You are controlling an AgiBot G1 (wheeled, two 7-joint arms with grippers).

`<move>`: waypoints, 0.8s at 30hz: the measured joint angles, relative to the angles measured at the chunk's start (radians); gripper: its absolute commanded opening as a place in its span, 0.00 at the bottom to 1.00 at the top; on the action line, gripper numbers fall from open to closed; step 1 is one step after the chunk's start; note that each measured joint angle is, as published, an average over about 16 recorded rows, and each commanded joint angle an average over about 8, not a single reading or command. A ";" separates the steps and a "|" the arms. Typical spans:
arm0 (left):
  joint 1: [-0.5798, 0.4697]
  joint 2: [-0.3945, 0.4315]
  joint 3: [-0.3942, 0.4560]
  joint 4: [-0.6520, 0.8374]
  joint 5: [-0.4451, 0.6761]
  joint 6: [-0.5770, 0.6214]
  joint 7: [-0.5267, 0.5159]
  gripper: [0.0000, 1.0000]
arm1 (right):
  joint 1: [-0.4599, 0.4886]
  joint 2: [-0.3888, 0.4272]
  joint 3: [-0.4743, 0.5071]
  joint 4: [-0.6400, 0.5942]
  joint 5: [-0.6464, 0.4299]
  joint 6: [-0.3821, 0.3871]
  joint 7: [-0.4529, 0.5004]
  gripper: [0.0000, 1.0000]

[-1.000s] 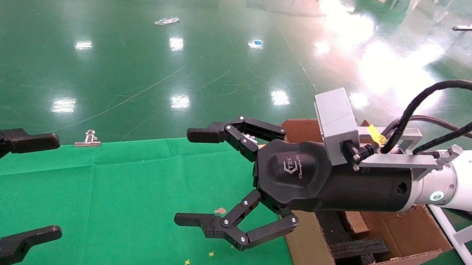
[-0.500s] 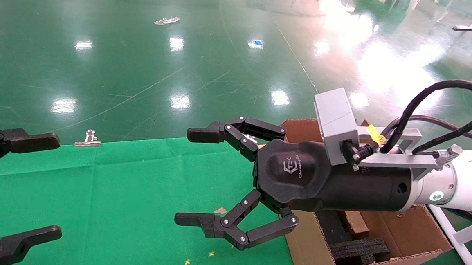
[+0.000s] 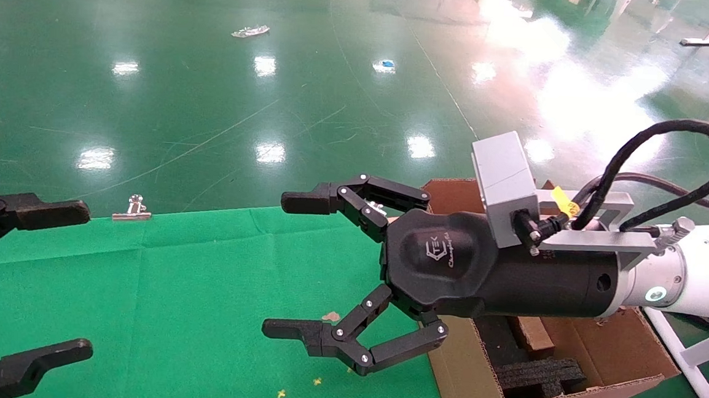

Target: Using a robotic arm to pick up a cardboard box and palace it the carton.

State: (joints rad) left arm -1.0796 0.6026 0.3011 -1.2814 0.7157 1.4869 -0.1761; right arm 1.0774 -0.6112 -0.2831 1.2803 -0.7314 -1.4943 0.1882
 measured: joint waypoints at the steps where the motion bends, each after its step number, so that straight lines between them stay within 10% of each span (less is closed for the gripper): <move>1: 0.000 0.000 0.000 0.000 0.000 0.000 0.000 1.00 | 0.000 0.000 0.000 0.000 0.000 0.000 0.000 1.00; 24: 0.000 0.000 0.000 0.000 0.000 0.000 0.000 1.00 | 0.000 0.000 0.000 0.000 0.000 0.000 0.000 1.00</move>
State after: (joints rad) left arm -1.0796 0.6026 0.3011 -1.2814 0.7157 1.4869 -0.1761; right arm 1.0775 -0.6112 -0.2831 1.2803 -0.7314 -1.4943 0.1881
